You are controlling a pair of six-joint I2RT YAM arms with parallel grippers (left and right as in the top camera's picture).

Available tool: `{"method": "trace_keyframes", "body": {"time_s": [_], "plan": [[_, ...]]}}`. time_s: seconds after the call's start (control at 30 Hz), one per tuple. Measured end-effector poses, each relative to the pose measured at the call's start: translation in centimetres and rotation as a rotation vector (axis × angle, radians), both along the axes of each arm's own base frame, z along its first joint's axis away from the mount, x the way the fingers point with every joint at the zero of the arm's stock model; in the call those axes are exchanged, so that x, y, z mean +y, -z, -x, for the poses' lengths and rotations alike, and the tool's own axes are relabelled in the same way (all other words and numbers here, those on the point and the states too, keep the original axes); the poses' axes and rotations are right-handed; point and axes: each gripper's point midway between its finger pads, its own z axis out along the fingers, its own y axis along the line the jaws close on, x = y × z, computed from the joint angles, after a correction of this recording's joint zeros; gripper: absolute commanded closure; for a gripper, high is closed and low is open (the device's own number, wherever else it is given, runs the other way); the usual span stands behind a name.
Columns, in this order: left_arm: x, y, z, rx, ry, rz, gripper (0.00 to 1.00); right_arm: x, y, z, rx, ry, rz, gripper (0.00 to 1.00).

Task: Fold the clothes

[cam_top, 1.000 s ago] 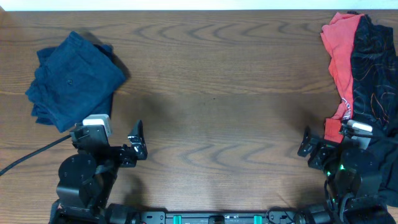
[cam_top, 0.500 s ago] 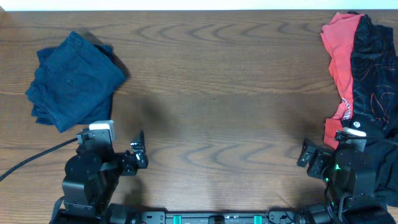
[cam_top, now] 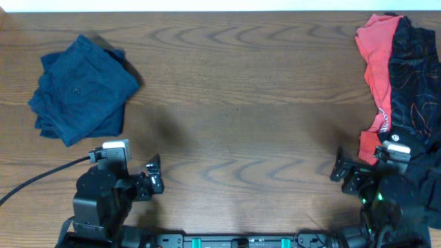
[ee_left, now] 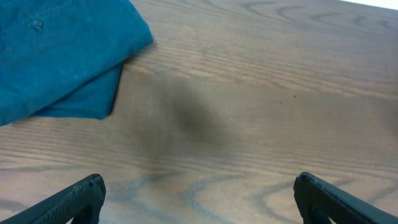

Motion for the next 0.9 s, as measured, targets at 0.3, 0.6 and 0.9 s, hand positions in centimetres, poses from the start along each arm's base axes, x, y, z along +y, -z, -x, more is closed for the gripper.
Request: {"method": "trace_keyframes", "body": {"time_s": [0.3, 0.6, 0.9], "plan": [[0.0, 0.2, 0.1, 0.007, 0.000, -0.002, 0.02, 2.5, -1.2, -2.6, -0.423, -0.166, 0.078, 0.01], [0.0, 0.2, 0.1, 0.008, 0.000, -0.002, 0.02, 3.1, -1.3, -3.6, -0.664, -0.190, 0.169, 0.01], [0.0, 0.3, 0.1, 0.008, 0.000, -0.002, 0.02, 2.7, 6.2, -4.5, -0.413, -0.228, 0.230, 0.01]]}}
